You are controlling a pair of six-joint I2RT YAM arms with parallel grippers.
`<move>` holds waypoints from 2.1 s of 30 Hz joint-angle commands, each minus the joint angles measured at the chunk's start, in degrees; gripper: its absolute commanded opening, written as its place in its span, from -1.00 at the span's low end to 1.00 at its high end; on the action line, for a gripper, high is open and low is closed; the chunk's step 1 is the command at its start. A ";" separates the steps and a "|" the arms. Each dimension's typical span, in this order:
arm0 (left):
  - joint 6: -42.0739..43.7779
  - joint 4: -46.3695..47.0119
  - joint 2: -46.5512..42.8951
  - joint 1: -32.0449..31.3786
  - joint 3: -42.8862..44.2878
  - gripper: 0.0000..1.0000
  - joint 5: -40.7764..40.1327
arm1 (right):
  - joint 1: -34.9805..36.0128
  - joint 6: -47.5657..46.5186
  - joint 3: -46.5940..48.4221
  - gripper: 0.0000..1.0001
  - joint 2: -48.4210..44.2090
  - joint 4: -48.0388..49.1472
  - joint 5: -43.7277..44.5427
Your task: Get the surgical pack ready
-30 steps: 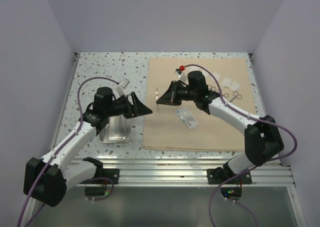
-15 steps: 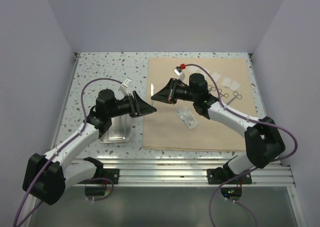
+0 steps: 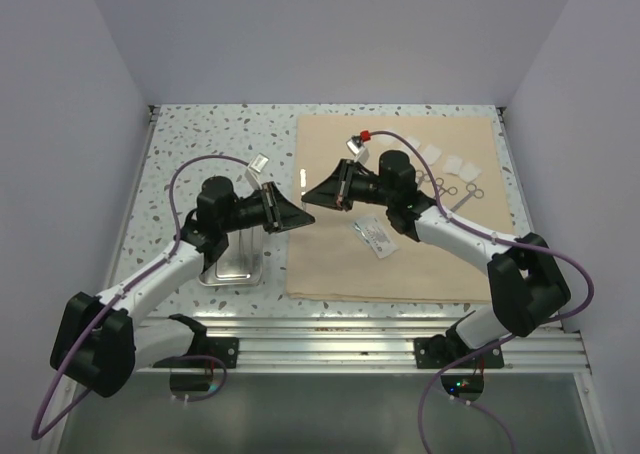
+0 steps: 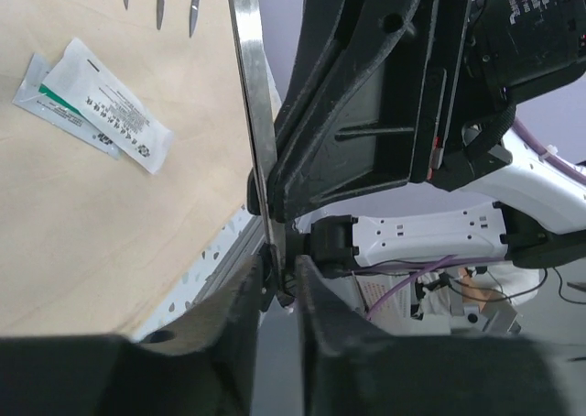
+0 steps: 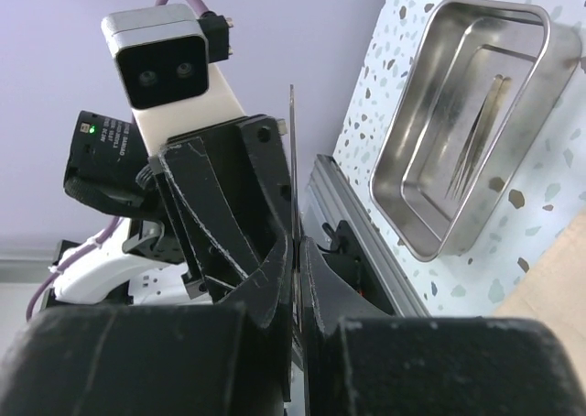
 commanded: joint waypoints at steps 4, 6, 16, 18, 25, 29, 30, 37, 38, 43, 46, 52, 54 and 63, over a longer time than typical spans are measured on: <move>0.39 4.13 1.11 0.19 0.67 -1.00 0.79 | 0.98 -0.05 0.27 -1.00 -0.79 2.08 -3.20; 1.18 2.02 0.58 0.54 0.75 -1.00 0.17 | 0.98 -1.28 0.97 -1.00 -0.26 0.41 -2.86; 21.47 -45.25 -0.47 10.03 6.47 -1.00 -21.59 | -2.26 -28.61 27.58 0.45 7.11 -60.98 30.32; 22.62 -51.31 0.22 11.18 6.81 -1.00 -26.61 | -5.07 -29.06 28.31 0.44 8.35 -63.74 33.00; 26.75 -57.14 9.18 11.27 7.52 -1.00 -38.93 | -19.57 -34.41 31.03 0.37 16.08 -70.87 37.48; 28.16 -55.38 12.97 11.27 8.48 -1.00 -39.99 | -22.48 -36.96 34.54 0.28 22.13 -72.37 43.44; 28.69 -55.29 13.58 11.27 8.75 -1.00 -40.17 | -23.18 -37.14 36.21 0.24 23.20 -72.63 44.42; 29.83 -55.73 14.56 11.27 10.42 -0.50 -39.56 | -24.86 -38.55 44.83 0.13 33.22 -74.39 51.02; 29.92 -55.73 14.38 11.27 10.77 -0.30 -39.47 | -24.86 -38.72 45.44 0.12 33.84 -74.13 51.46; 31.33 -56.52 13.33 11.27 12.70 -0.04 -37.19 | -24.95 -38.64 50.80 -0.01 39.63 -74.91 52.34; 32.12 -56.52 12.10 11.27 14.11 0.12 -35.35 | -24.86 -38.81 52.04 -0.07 41.31 -74.04 52.87; 33.35 -55.91 9.72 11.27 16.66 0.18 -33.32 | -25.12 -38.81 54.59 -0.15 44.04 -74.48 53.93; 33.70 -55.91 9.81 11.27 17.36 0.17 -32.97 | -25.21 -38.73 54.42 -0.16 44.22 -74.48 54.01; 33.88 -56.52 9.99 11.27 19.56 0.17 -32.44 | -25.65 -37.94 50.03 -0.20 42.73 -72.29 53.57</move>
